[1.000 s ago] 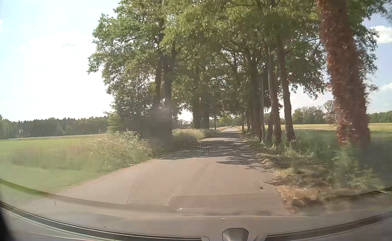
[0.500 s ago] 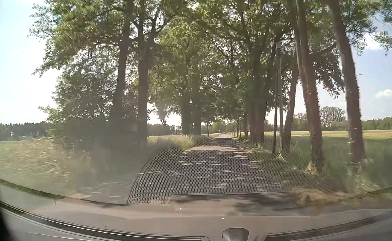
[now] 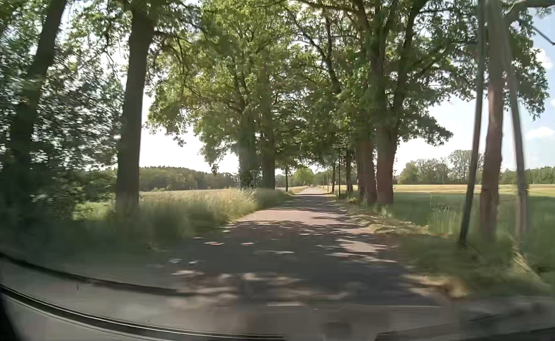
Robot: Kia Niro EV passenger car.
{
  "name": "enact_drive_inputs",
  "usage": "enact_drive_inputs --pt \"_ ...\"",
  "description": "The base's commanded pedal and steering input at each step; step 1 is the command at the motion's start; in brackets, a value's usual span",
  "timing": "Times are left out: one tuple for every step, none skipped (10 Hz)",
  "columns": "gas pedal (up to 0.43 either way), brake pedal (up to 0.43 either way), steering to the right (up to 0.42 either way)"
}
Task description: Follow the waypoints while adhering to traffic rules and regulations
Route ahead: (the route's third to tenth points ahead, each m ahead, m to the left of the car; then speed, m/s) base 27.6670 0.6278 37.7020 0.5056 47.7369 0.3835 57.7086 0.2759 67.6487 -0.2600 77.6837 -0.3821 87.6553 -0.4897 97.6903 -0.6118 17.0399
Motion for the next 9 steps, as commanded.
enact_drive_inputs --pt "0.421 0.006 0.012" --pt "0.421 0.006 0.010" --pt "0.421 0.006 0.009" --pt "0.421 0.006 0.009" --pt "0.421 0.006 0.009" --pt "0.421 0.006 0.009" --pt "0.421 0.006 0.009" --pt "0.421 0.006 0.009" --pt "0.421 0.006 0.009"
